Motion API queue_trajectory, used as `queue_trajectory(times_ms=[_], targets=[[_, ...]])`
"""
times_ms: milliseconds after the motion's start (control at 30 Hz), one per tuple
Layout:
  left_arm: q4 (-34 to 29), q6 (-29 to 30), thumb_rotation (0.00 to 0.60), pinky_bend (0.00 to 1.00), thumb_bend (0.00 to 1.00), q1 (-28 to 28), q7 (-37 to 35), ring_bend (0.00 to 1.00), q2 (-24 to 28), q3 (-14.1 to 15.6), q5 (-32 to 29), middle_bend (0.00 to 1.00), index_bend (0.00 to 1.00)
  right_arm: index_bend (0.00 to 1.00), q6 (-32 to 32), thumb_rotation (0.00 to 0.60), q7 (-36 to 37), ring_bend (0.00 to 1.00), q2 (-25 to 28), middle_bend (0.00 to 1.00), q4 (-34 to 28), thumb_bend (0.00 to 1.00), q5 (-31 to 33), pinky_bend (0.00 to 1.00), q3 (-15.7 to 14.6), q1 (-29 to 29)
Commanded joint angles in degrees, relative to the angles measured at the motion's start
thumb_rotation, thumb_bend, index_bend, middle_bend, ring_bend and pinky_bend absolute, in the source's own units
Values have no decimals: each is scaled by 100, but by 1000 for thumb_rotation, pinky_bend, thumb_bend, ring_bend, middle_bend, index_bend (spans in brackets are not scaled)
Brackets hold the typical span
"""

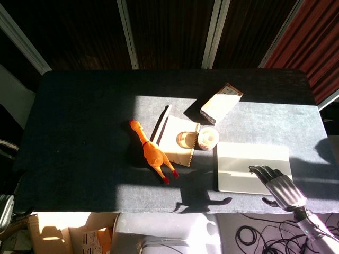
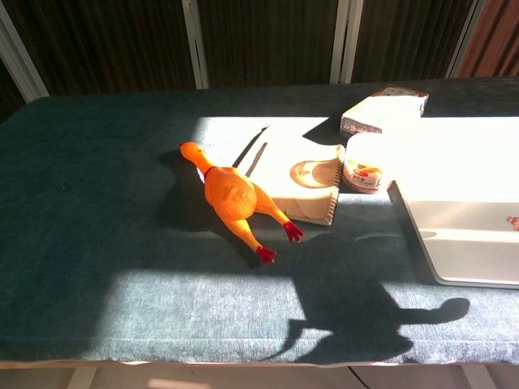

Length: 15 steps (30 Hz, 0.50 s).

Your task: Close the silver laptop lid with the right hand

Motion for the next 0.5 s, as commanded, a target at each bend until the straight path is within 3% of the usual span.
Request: queue_trajectory(times_ms=[33, 133, 233, 400, 500], targets=[[-421, 341, 600, 155, 34, 223, 413, 46, -3, -37, 59, 73, 0, 0, 1278, 600, -338, 17, 636, 48, -980, 99, -94, 203, 360, -513], [-753, 409, 600, 155, 34, 316, 769, 46, -61, -83, -88, 72, 0, 0, 1489, 600, -791, 0, 629, 4, -1344, 100, 99, 131, 412, -785], [-735, 455, 600, 155, 34, 312, 812, 46, -157, -53, 87, 73, 0, 0, 1555, 600, -1028, 0, 369, 0, -1323, 99, 322, 80, 434, -1012], [-686, 217, 600, 155, 36, 190, 475, 46, 22, 208, 529, 73, 0, 0, 1238, 600, -557, 0, 15, 0, -918, 100, 641, 43, 457, -1085], [-667, 110, 600, 155, 36, 139, 364, 46, 84, 252, 588, 73, 0, 0, 1091, 600, -482, 0, 68, 0, -925, 100, 665, 21, 455, -1068]])
